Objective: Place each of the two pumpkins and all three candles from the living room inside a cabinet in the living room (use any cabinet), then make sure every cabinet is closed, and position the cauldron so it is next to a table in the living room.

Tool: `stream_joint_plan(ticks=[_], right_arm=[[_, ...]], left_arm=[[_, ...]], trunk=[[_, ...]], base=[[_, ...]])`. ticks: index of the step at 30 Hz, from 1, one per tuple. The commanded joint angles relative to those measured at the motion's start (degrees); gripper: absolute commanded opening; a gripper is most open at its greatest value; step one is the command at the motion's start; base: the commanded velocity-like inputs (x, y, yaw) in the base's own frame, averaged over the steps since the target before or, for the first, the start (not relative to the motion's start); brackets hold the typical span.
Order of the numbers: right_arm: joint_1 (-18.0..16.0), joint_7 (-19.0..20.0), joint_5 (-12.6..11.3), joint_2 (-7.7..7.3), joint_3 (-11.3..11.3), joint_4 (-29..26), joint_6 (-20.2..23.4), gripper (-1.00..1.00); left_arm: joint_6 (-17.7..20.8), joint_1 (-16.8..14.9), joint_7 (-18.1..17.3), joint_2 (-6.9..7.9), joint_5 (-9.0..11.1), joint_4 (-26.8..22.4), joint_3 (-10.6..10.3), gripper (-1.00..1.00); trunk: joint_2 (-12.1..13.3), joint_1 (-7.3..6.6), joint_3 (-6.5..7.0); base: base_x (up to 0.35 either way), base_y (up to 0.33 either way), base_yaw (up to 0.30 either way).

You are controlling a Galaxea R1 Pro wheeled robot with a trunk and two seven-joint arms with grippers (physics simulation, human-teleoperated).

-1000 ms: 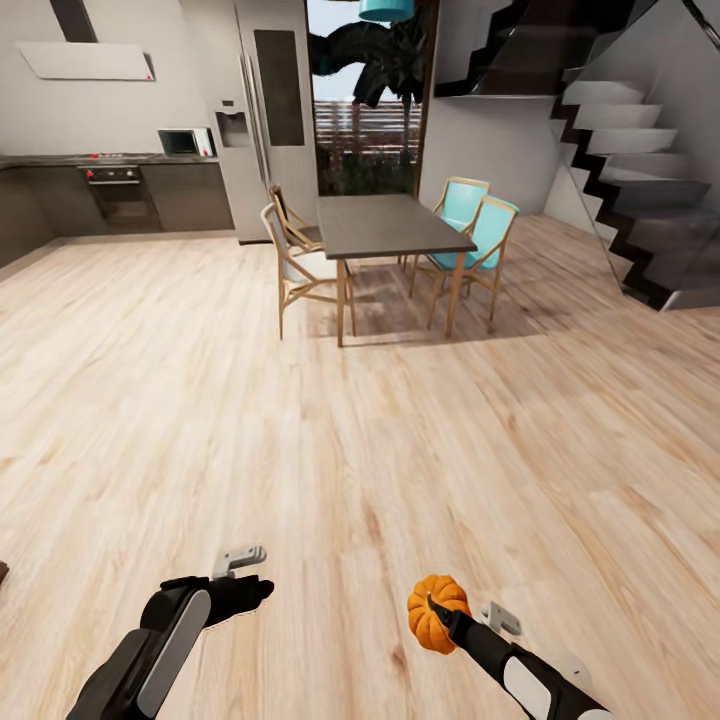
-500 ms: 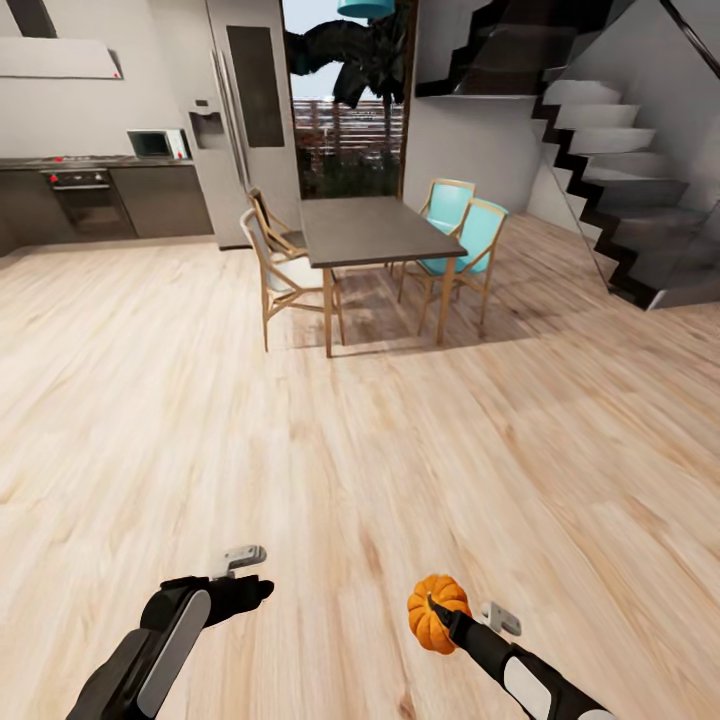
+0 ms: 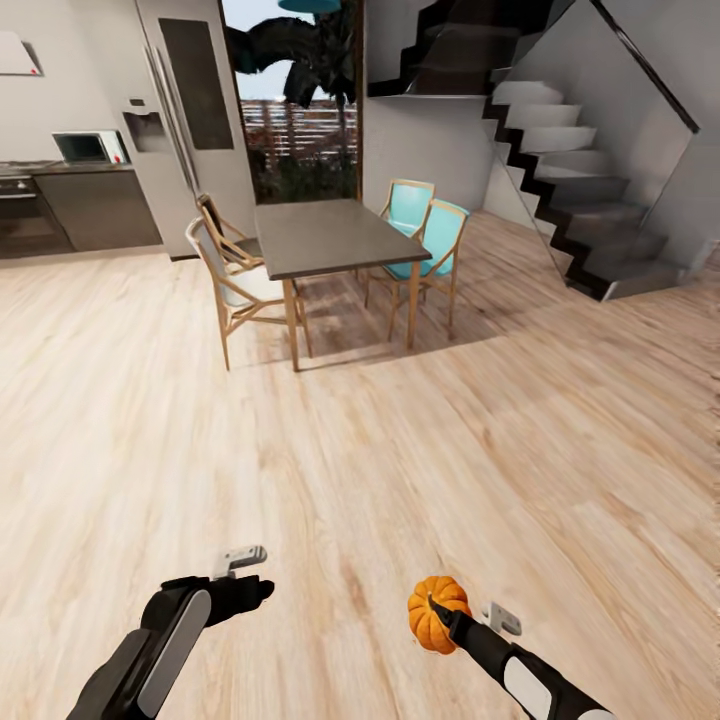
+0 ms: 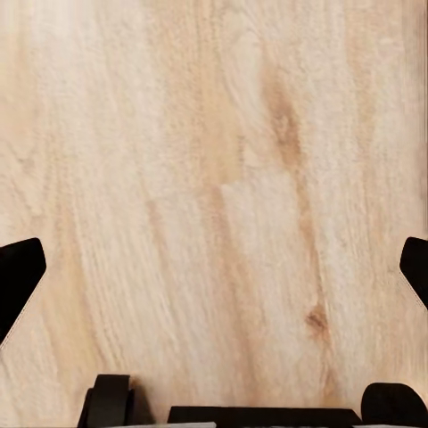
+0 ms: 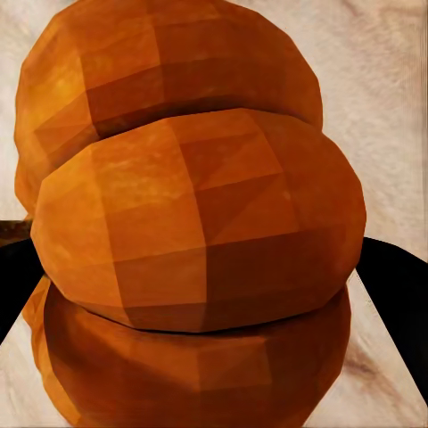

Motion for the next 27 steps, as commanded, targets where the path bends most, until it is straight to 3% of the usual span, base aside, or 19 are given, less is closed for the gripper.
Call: stream_joint_plan(ticks=[1,27], right_arm=[[0.0,0.1,-0.6,-0.01,0.2,0.0,0.1,-1.0],[-0.1,0.1,-0.6,0.0,0.3,0.0,-0.2,-1.0]], left_arm=[[0.1,0.0,0.6,0.05,0.6,-0.1,-0.1,1.0],[0.1,0.0,0.5,0.03,0.6,0.0,-0.1,1.0]], trunk=[[0.0,0.03,-0.04],[0.0,0.03,-0.04]], base=[[0.308,0.074,-0.279],[0.308,0.024,-0.279]])
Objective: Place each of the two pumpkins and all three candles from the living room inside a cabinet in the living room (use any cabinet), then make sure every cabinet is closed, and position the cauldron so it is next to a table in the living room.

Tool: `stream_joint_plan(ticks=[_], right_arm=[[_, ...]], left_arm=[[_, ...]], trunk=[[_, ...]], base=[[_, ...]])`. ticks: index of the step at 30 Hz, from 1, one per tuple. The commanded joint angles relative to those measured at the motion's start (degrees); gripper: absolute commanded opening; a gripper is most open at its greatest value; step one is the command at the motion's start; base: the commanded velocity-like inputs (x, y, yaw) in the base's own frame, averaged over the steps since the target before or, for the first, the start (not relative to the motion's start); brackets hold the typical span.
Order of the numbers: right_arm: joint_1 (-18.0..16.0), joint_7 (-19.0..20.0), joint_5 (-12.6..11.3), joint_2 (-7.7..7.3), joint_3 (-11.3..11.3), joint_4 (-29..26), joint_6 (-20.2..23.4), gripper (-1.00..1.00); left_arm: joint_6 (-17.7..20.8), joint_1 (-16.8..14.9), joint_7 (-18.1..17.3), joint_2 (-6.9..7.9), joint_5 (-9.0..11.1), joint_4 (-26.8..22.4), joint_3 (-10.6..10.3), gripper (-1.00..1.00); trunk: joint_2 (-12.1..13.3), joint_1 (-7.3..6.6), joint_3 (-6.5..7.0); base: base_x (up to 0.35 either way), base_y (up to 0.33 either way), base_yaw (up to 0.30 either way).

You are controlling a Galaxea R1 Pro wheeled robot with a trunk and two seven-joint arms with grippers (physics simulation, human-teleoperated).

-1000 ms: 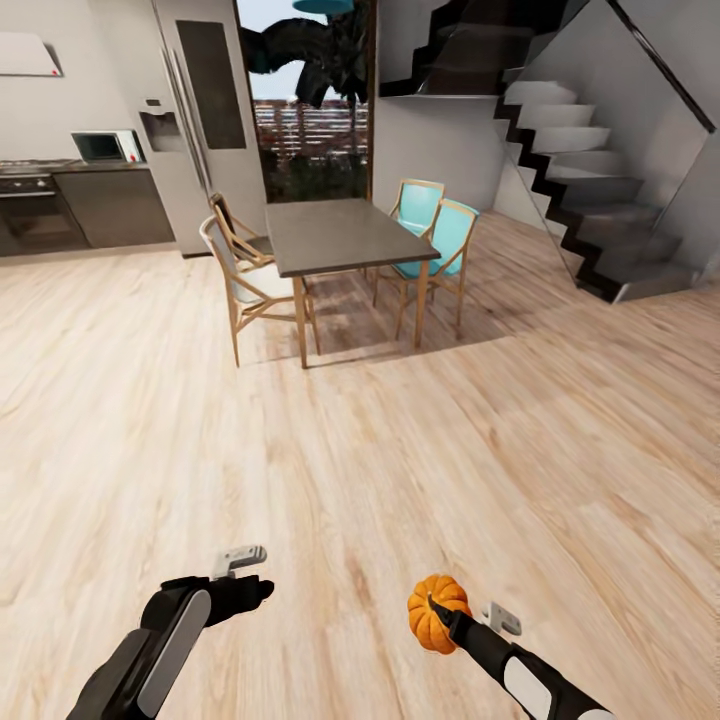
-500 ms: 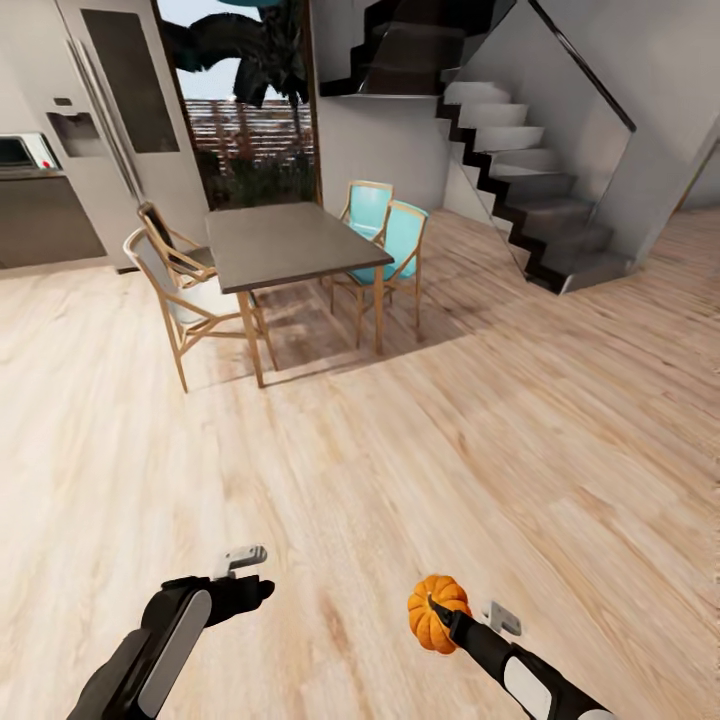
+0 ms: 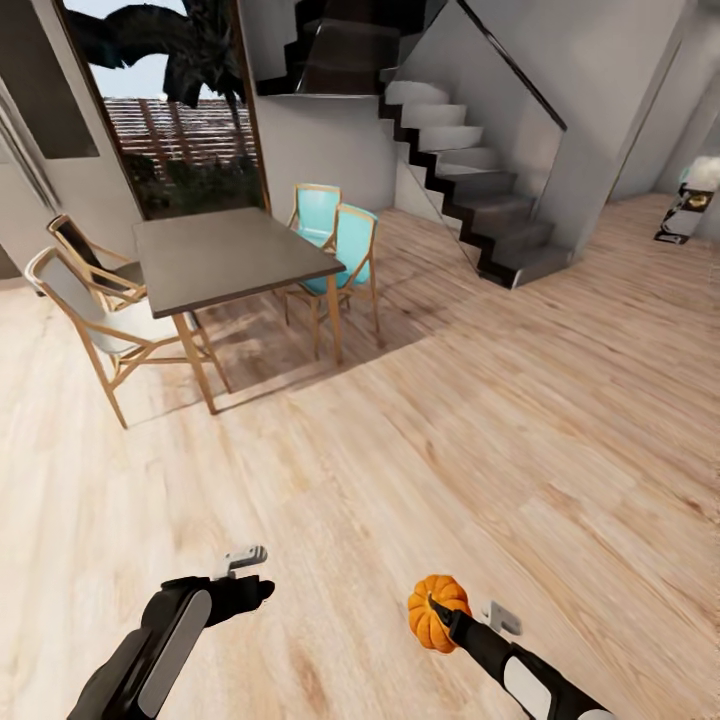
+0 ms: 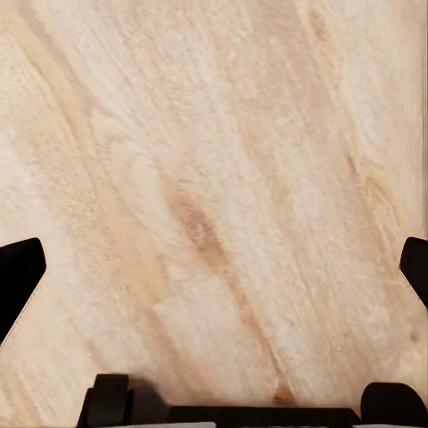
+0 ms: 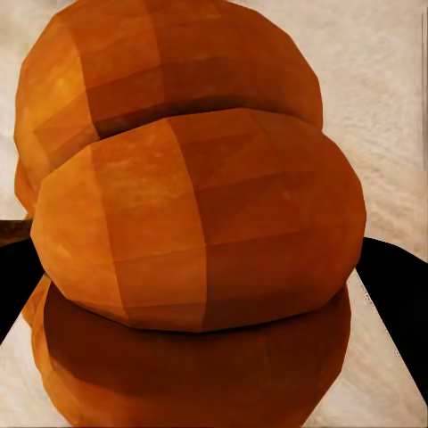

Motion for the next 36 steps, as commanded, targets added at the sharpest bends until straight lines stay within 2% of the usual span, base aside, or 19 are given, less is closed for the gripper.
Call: stream_joint_plan(ticks=[1,13,18,36], right_arm=[[0.0,0.1,-0.6,-0.02,0.3,0.0,-0.1,-1.0],[0.0,0.1,-0.6,0.02,0.3,0.0,-1.4,-1.0],[0.0,0.1,-0.6,0.19,0.3,1.7,-1.5,-1.0],[0.0,0.2,-0.6,0.25,0.2,2.1,-1.6,-1.0]], left_arm=[[0.1,0.0,0.6,0.06,0.6,-0.1,-0.1,1.0],[0.0,0.0,0.6,-0.1,0.6,-0.1,-0.2,1.0],[0.0,0.0,0.6,-0.11,0.6,-0.1,-0.2,1.0],[0.0,0.0,0.7,-0.26,0.6,-0.1,-0.3,1.0]], trunk=[[0.0,0.03,-0.04],[0.0,0.03,-0.04],[0.0,0.03,-0.04],[0.0,0.03,-0.04]], base=[[0.308,0.109,-0.28],[0.311,0.115,-0.279],[0.318,0.1,-0.253],[0.324,0.013,-0.033]])
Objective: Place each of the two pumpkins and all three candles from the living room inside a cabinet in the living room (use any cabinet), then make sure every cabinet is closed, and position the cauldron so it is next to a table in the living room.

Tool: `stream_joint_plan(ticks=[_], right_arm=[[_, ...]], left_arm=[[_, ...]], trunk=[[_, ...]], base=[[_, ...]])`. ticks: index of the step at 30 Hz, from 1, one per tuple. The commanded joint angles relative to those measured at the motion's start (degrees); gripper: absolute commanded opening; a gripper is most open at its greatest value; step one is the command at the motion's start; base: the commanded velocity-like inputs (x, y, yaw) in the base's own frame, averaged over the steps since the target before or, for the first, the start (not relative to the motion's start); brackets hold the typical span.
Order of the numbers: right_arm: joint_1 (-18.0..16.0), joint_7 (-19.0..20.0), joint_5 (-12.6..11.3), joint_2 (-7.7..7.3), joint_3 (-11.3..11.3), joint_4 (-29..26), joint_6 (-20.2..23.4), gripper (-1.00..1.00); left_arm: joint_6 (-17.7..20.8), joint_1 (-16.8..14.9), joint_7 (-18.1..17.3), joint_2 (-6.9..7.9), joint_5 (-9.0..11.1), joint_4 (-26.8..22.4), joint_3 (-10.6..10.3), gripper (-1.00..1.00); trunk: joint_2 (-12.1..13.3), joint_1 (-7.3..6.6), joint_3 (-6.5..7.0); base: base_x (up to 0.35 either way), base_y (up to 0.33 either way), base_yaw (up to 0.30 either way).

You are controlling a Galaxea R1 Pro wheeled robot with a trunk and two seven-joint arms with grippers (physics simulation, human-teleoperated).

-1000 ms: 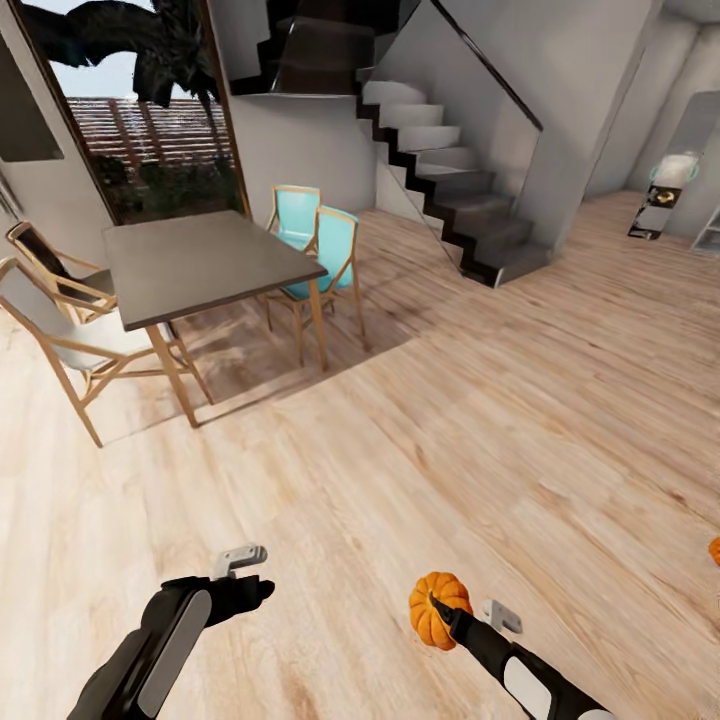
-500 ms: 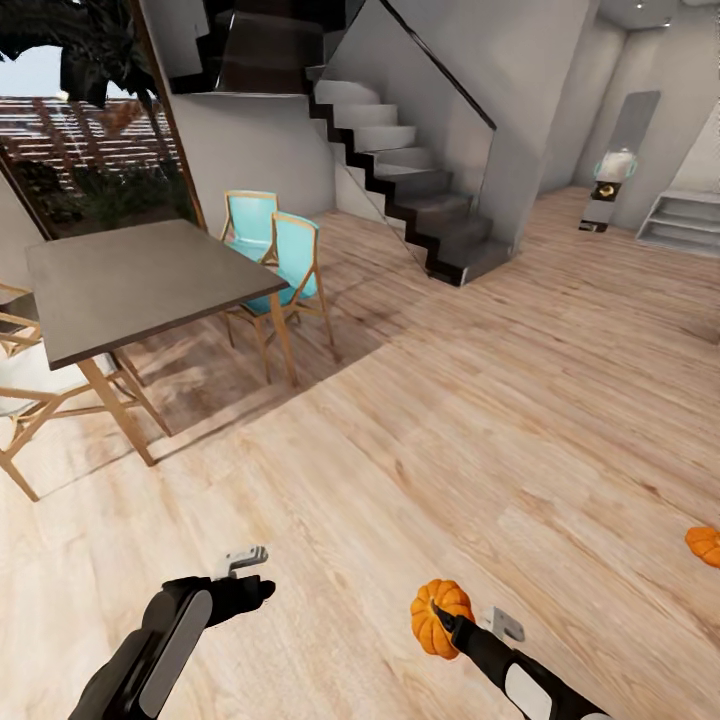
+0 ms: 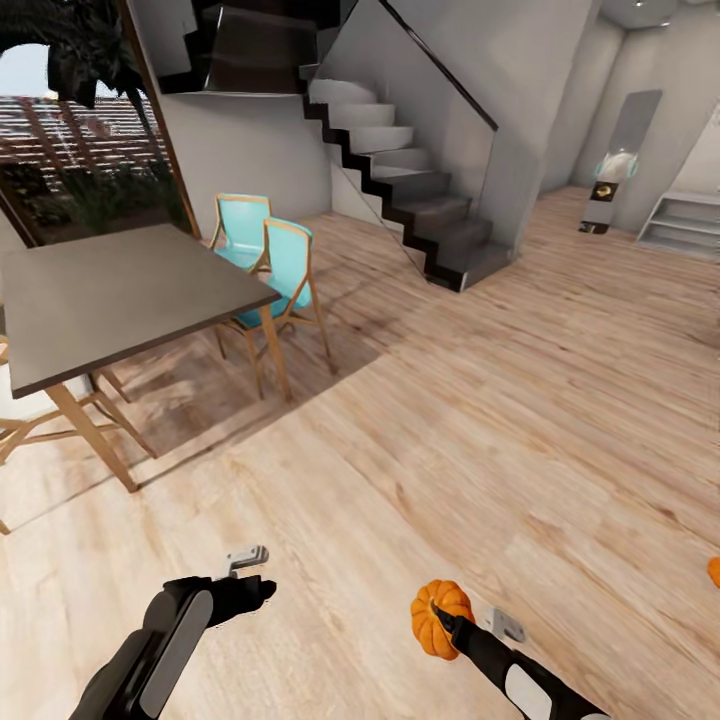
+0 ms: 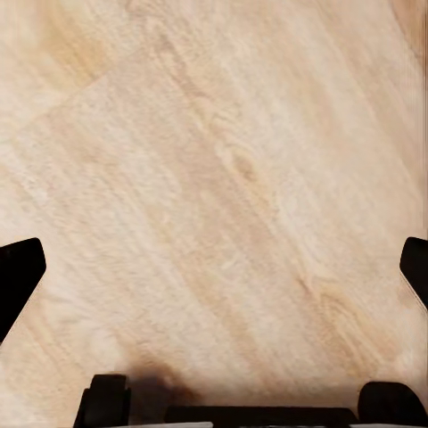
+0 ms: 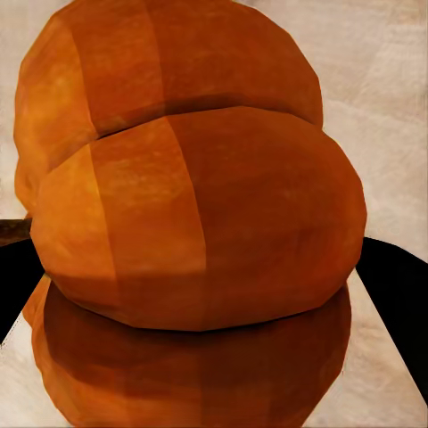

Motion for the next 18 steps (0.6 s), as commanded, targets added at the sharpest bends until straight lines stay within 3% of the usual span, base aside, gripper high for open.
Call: stream_joint_plan(ticks=[1,18], right_arm=[[-0.1,0.1,-0.6,-0.01,0.4,0.0,-0.1,-1.0],[-0.1,0.0,-0.7,0.08,0.4,0.1,-0.1,-1.0]], left_arm=[[0.1,0.0,0.6,0.04,0.6,-0.1,-0.1,1.0],[0.1,0.0,0.5,0.03,0.7,-0.1,-0.1,1.0]], trunk=[[0.0,0.03,-0.04],[0.0,0.03,-0.04]], base=[[0.331,0.0,-0.161],[0.332,0.0,-0.264]])
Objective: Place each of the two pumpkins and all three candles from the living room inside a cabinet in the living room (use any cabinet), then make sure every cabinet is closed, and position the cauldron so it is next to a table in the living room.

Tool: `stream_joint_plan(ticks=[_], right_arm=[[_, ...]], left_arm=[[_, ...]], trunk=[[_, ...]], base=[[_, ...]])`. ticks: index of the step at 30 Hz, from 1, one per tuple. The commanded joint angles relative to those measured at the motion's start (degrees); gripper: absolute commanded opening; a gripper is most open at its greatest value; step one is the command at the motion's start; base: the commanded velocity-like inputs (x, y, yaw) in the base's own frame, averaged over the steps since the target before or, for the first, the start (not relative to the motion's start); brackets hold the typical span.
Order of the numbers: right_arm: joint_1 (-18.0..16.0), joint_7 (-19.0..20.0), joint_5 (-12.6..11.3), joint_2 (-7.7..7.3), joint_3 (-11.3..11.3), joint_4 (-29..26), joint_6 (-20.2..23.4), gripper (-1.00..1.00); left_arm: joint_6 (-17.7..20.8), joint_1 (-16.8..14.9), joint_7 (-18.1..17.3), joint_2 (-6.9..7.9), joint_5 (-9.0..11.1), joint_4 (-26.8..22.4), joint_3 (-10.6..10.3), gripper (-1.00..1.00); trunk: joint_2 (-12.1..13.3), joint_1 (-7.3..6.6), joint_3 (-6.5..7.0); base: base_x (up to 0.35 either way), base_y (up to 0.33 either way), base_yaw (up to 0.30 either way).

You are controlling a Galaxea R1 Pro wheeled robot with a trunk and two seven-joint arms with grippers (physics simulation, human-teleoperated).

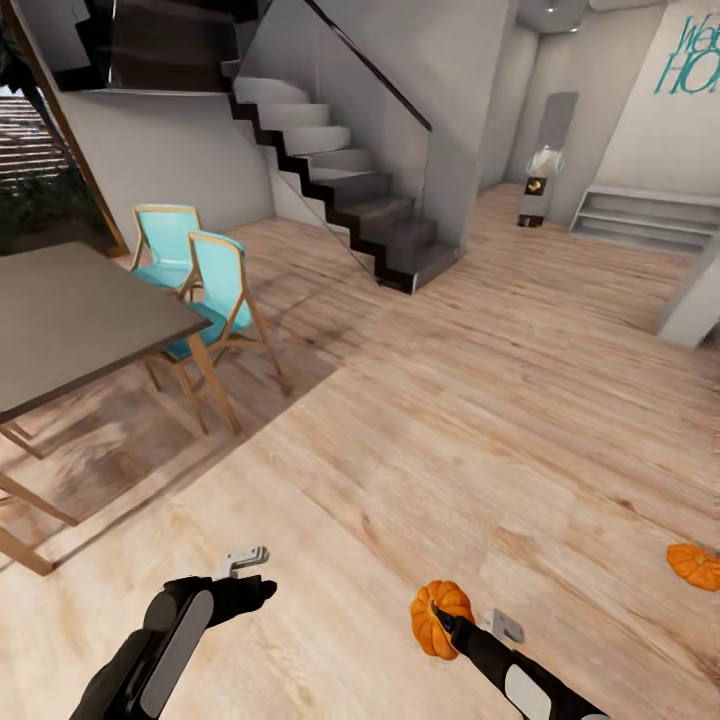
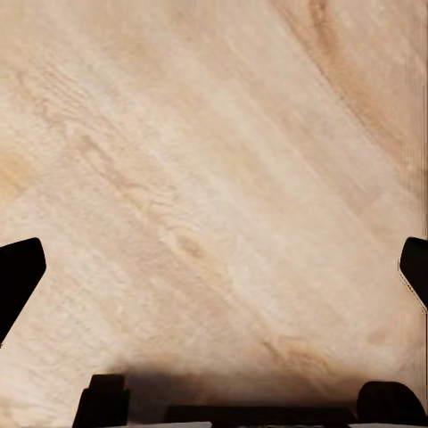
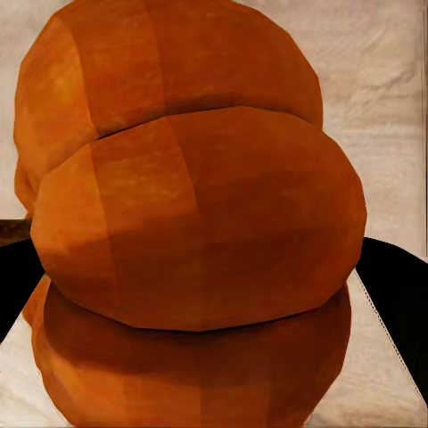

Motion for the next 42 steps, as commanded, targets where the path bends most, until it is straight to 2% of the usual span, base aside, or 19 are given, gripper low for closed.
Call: stream_joint_plan(ticks=[1,42], right_arm=[[0.0,0.1,-0.6,-0.03,0.4,0.0,-0.1,-1.0],[-0.1,0.1,-0.7,-0.39,0.3,0.4,-0.2,-1.0]], left_arm=[[0.1,0.0,0.6,0.06,0.6,-0.1,-0.1,1.0],[0.1,0.0,0.6,0.06,0.6,-0.1,-0.1,1.0]], trunk=[[0.0,0.03,-0.04],[0.0,0.03,0.25]], base=[[0.333,0.0,-0.279],[0.333,0.0,-0.279]])
